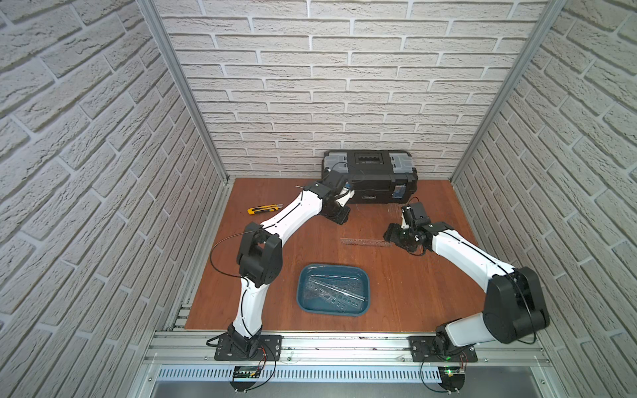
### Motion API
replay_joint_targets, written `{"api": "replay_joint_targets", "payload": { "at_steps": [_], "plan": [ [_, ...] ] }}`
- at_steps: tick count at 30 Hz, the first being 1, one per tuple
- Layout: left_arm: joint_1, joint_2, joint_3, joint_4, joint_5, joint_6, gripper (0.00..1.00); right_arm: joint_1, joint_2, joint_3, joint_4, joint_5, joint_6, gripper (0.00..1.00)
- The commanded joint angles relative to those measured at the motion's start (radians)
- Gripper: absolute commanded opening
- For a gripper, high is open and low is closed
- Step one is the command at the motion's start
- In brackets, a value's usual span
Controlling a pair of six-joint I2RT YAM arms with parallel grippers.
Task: Put the scattered rulers into the storage box
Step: Pick up the ruler from the center of the board.
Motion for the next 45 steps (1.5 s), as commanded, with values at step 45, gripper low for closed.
{"api": "replay_joint_targets", "payload": {
  "at_steps": [45],
  "plan": [
    [-0.025, 0.156, -0.222, 0.217, 0.162, -0.479, 0.53, -0.076, 0.332, 0.065, 0.114, -0.113, -0.129, 0.68]
  ]
}}
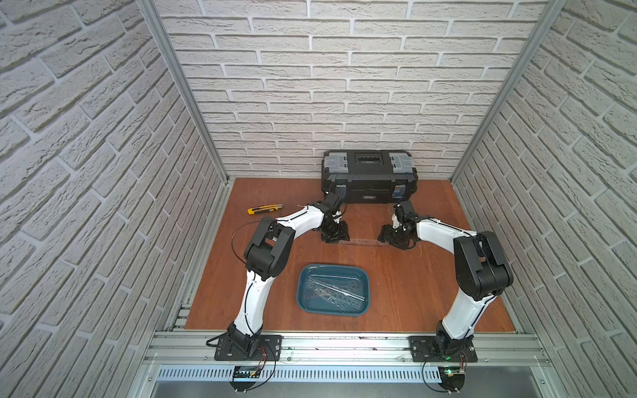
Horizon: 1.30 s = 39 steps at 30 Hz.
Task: Put the scattered rulers into the storage box
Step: Pick up the ruler from the center of the board.
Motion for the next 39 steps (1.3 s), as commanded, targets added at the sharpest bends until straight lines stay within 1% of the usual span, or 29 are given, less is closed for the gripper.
{"api": "replay_joint_targets", "payload": {
  "at_steps": [1, 6, 12, 15, 18, 24, 29, 31, 33, 35, 37, 39],
  "plan": [
    [-0.012, 0.035, 0.015, -0.015, -0.006, 0.015, 0.53, -0.006, 0.050, -0.009, 0.026, -0.039, -0.006, 0.68],
    [-0.024, 0.065, 0.046, -0.020, 0.004, 0.016, 0.53, 0.029, 0.115, 0.007, 0.057, -0.130, -0.011, 0.67],
    [-0.029, 0.088, 0.061, -0.020, 0.013, 0.014, 0.53, 0.078, 0.149, -0.003, 0.107, -0.173, 0.003, 0.67],
    [-0.030, 0.094, 0.063, -0.021, 0.015, 0.013, 0.53, 0.089, 0.156, 0.003, 0.114, -0.187, 0.008, 0.67],
    [-0.030, 0.099, 0.066, -0.019, 0.015, 0.013, 0.53, 0.096, 0.203, 0.016, 0.115, -0.206, 0.008, 0.67],
    [-0.030, 0.087, 0.052, -0.014, 0.011, 0.013, 0.52, 0.098, 0.201, 0.019, 0.130, -0.224, 0.018, 0.67],
    [-0.031, 0.066, 0.021, 0.015, 0.007, 0.031, 0.52, 0.098, 0.201, 0.018, 0.147, -0.250, 0.039, 0.61],
    [-0.041, 0.062, 0.028, -0.002, -0.022, 0.066, 0.52, 0.098, 0.202, 0.020, 0.153, -0.270, 0.050, 0.58],
    [-0.053, 0.067, 0.054, -0.051, -0.079, 0.113, 0.52, 0.100, 0.205, 0.026, 0.148, -0.280, 0.053, 0.57],
    [-0.060, 0.080, 0.079, -0.090, -0.126, 0.147, 0.52, 0.100, 0.202, 0.029, 0.139, -0.280, 0.049, 0.53],
    [-0.061, 0.089, 0.094, -0.110, -0.158, 0.172, 0.51, 0.100, 0.206, 0.034, 0.127, -0.276, 0.043, 0.50],
    [-0.063, 0.093, 0.104, -0.129, -0.196, 0.192, 0.48, 0.101, 0.205, 0.033, 0.123, -0.277, 0.039, 0.47]
  ]
}}
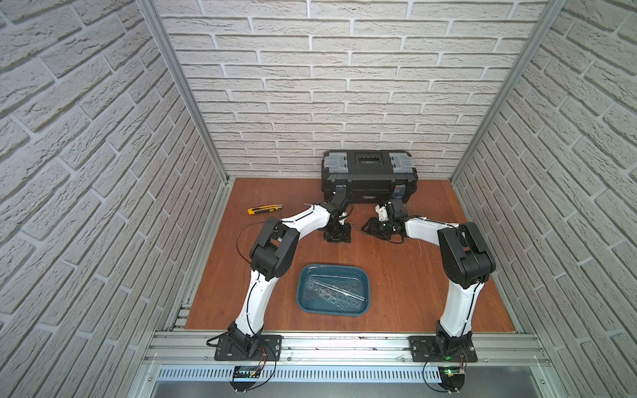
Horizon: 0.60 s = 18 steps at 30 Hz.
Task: Put the scattered rulers into the storage box
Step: Pick up the ruler from the center of the board.
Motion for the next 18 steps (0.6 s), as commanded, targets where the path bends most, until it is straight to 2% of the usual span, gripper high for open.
{"api": "replay_joint_targets", "payload": {
  "at_steps": [1, 3, 6, 12, 18],
  "plan": [
    [-0.017, 0.050, 0.018, -0.033, -0.098, 0.075, 0.46, 0.038, 0.056, -0.038, -0.154, -0.043, 0.001, 0.47],
    [-0.022, 0.048, 0.029, -0.054, -0.140, 0.092, 0.43, 0.036, 0.047, -0.045, -0.156, -0.043, 0.003, 0.46],
    [-0.034, 0.045, 0.041, -0.084, -0.216, 0.117, 0.33, 0.037, 0.032, -0.052, -0.160, -0.040, 0.005, 0.45],
    [-0.060, 0.026, 0.044, -0.122, -0.340, 0.155, 0.00, 0.036, -0.011, -0.055, -0.184, -0.030, -0.007, 0.45],
    [-0.064, 0.002, 0.045, -0.150, -0.371, 0.192, 0.00, 0.037, -0.051, -0.058, -0.201, -0.035, -0.018, 0.45]
  ]
}}
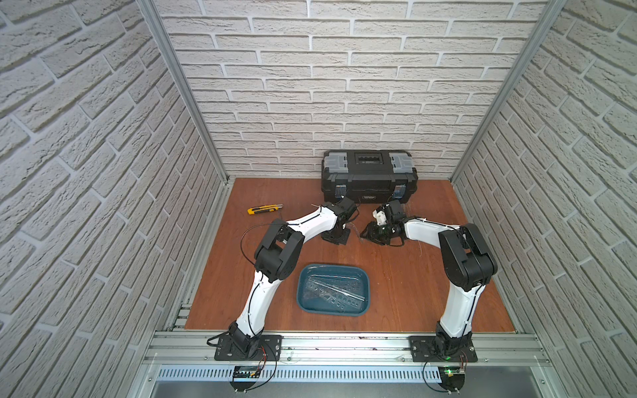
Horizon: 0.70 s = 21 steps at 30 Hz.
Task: Put the scattered rulers into the storage box
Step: Pick up the ruler from the center of the board, then place the ruler in the storage box.
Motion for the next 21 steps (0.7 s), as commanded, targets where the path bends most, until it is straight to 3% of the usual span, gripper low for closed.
{"api": "replay_joint_targets", "payload": {
  "at_steps": [1, 12, 14, 21],
  "plan": [
    [-0.009, -0.017, 0.016, -0.055, -0.048, 0.047, 0.00, 0.016, -0.028, -0.036, -0.113, 0.006, -0.021, 0.47],
    [-0.108, -0.158, 0.021, -0.253, -0.292, 0.158, 0.00, 0.012, -0.229, 0.020, -0.277, 0.126, -0.083, 0.59],
    [-0.136, -0.188, 0.007, -0.289, -0.362, 0.161, 0.00, 0.012, -0.287, 0.022, -0.316, 0.166, -0.098, 0.61],
    [-0.233, -0.313, -0.064, -0.410, -0.439, 0.112, 0.00, 0.006, -0.495, 0.003, -0.437, 0.251, -0.129, 0.68]
  ]
}}
